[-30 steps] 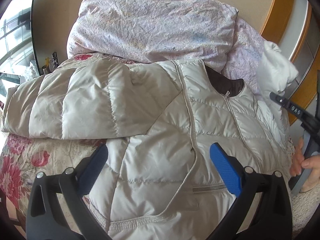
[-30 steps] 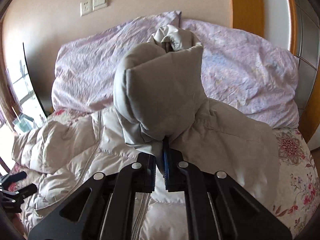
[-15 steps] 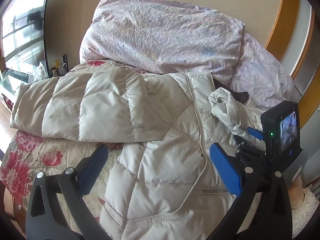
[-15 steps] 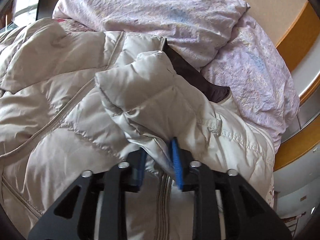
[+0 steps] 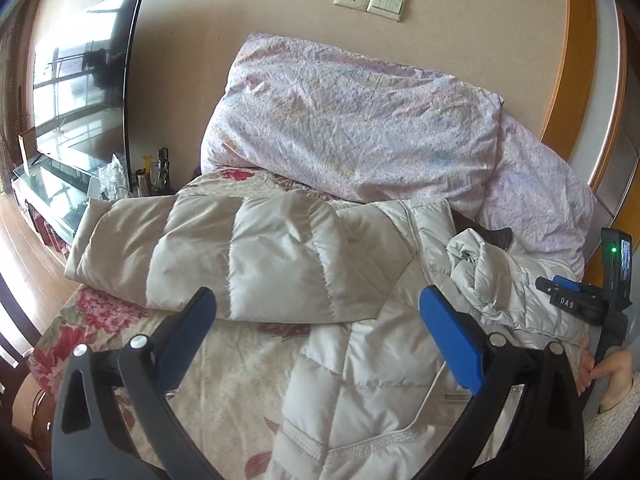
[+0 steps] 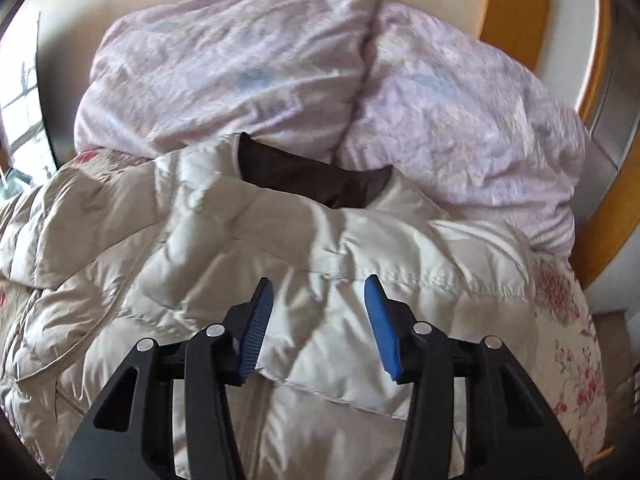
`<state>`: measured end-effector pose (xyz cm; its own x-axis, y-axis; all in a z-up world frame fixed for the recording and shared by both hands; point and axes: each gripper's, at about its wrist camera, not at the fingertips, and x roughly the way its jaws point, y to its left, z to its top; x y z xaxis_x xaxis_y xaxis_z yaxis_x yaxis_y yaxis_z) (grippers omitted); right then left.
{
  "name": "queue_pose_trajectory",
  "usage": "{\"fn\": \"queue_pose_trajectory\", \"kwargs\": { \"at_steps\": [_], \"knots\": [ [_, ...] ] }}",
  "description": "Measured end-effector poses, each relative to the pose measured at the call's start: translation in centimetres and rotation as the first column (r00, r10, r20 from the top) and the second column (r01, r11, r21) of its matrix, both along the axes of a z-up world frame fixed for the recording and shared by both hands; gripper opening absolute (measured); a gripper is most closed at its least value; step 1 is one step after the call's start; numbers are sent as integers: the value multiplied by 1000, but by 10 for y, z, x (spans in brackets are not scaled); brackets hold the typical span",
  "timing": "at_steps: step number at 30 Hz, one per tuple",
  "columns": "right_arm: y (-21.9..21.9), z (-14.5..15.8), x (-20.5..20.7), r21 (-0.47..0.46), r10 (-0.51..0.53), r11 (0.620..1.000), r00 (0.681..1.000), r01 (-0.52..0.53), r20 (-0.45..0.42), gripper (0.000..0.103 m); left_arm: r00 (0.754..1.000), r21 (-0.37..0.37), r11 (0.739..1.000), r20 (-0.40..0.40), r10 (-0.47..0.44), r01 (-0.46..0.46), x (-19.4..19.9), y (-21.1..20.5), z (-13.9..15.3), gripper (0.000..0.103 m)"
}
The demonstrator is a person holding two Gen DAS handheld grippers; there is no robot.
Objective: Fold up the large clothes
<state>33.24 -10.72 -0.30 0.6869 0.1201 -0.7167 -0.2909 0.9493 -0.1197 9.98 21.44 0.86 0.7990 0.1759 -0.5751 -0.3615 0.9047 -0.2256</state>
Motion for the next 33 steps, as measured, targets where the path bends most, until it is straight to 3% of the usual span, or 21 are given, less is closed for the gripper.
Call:
{"fn": "queue_pose_trajectory", "kwargs": {
  "at_steps": [5, 8, 14, 18, 26, 29, 33],
  "knots": [
    [-3, -31, 25, 7, -39, 999, 993, 40, -112, 49, 997, -118, 992, -69, 29, -37, -3, 29, -15, 101],
    [12, -56, 32, -62, -45, 997, 984, 35, -175, 49, 997, -156, 986, -68, 42, -52, -11, 41, -23, 101],
    [38, -75, 33, -183, -58, 983, 982, 25, -180, 49, 989, -194, 972, -81, 120, -134, -19, 63, -33, 101],
    [39, -76, 32, -193, -52, 981, 981, 16, -186, 49, 984, -263, 950, -101, 147, -169, -19, 80, -42, 101],
    [32, -73, 38, -164, -55, 986, 972, 17, -227, 49, 968, -447, 858, -111, 227, -252, -21, 120, -63, 98],
    [32, -72, 38, -156, -56, 988, 970, 19, -237, 49, 962, -541, 796, -128, 242, -272, -17, 135, -75, 89],
    [32, -72, 38, -154, -56, 988, 971, 20, -234, 49, 951, -636, 710, -145, 275, -302, -13, 152, -93, 85]
  ]
}}
